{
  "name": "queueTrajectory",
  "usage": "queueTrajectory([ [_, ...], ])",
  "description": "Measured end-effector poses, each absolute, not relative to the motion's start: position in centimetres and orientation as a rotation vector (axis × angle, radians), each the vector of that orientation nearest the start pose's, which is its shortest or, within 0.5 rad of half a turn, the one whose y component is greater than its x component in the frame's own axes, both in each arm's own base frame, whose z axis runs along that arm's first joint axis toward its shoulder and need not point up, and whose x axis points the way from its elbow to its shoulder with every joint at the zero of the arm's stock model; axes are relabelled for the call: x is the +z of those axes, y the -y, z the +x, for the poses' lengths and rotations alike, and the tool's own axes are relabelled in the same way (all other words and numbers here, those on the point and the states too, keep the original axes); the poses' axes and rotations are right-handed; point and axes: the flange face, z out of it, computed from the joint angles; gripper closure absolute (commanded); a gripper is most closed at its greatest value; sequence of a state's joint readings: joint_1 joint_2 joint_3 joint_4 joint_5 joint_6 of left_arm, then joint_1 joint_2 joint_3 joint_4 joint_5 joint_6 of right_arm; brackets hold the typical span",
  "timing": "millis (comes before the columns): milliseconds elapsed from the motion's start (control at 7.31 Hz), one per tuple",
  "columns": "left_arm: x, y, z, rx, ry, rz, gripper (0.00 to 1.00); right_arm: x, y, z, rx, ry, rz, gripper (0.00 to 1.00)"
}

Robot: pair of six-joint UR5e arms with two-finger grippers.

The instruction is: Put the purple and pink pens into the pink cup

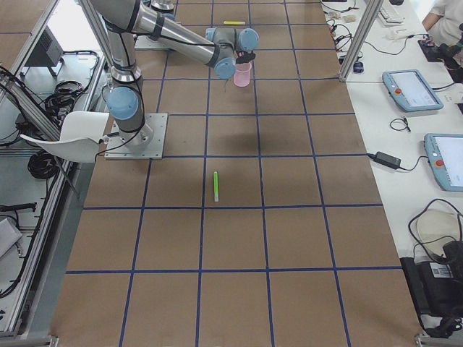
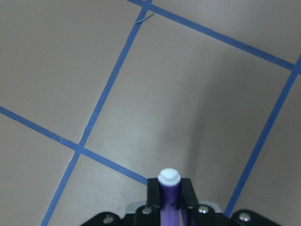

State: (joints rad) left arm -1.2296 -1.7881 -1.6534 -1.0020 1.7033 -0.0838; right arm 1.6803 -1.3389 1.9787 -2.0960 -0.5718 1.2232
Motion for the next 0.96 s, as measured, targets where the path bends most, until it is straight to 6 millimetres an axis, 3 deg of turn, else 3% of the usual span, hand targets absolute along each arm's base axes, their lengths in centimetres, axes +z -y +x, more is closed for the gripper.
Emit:
queueTrajectory([
  [137, 41.2, 59.0, 5.2, -0.425, -2.859, -0.634, 1.0, 27.0, 48.1, 27.0, 0.871, -1.894, 1.266, 0.28],
  [274, 42.7, 58.4, 2.2, -0.47, -2.849, -0.643, 1.0, 26.4, 48.3, 27.0, 0.872, -1.897, 1.274, 0.0],
  [684, 43.7, 57.0, -7.2, -0.532, -2.858, -0.658, 1.0, 26.2, 49.9, 24.9, 0.735, -1.994, 1.332, 0.0],
  [958, 42.8, 56.7, -11.0, -0.539, -2.868, -0.742, 1.0, 29.2, 53.5, 21.4, 0.51, -2.088, 1.317, 0.0],
])
